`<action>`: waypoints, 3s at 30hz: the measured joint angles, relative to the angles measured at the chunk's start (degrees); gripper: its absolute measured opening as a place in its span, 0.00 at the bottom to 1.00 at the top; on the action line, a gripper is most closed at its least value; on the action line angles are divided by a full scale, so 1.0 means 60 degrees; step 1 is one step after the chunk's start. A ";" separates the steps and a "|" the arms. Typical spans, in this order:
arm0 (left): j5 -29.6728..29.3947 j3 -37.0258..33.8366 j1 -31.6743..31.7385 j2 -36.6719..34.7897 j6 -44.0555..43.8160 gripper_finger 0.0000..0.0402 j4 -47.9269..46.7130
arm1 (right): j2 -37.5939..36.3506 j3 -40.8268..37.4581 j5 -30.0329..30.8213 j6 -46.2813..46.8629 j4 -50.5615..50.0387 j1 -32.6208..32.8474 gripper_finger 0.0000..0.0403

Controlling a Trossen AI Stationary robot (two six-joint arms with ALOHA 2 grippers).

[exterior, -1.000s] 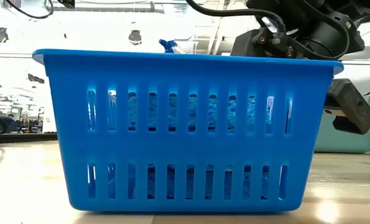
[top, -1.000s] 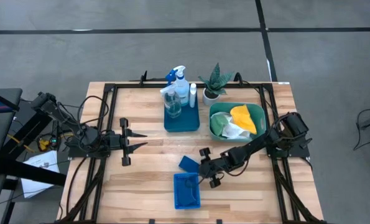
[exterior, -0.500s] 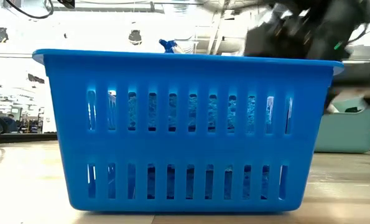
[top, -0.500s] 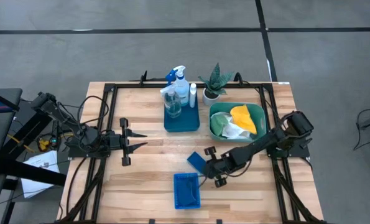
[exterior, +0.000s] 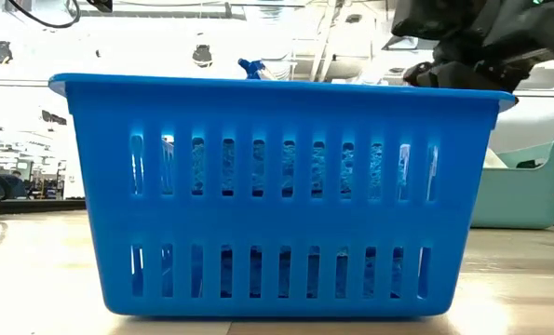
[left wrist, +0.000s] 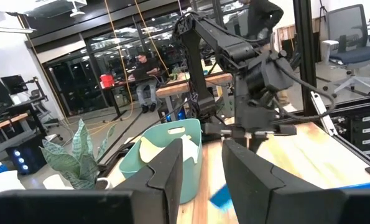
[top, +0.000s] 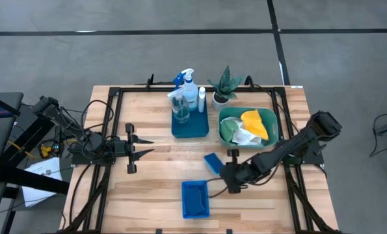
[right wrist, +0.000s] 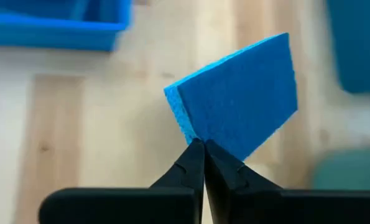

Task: Pick & Place Kitchen Items
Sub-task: Put the blue sponge into the blue basket

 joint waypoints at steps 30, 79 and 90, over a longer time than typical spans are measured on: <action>-0.0001 0.0000 0.0000 -0.0006 0.0737 0.27 0.0289 | 0.2477 0.5904 0.1729 0.3632 -0.3833 0.1607 0.00; -0.0073 0.0000 0.0007 -0.0008 0.5501 0.27 0.4637 | 0.7618 1.2868 0.2525 0.6576 -0.5981 0.2312 0.00; -0.0047 0.0000 0.0007 0.0011 0.5209 0.27 0.4202 | 0.7890 1.3009 0.3365 0.6601 -0.6255 0.2493 0.00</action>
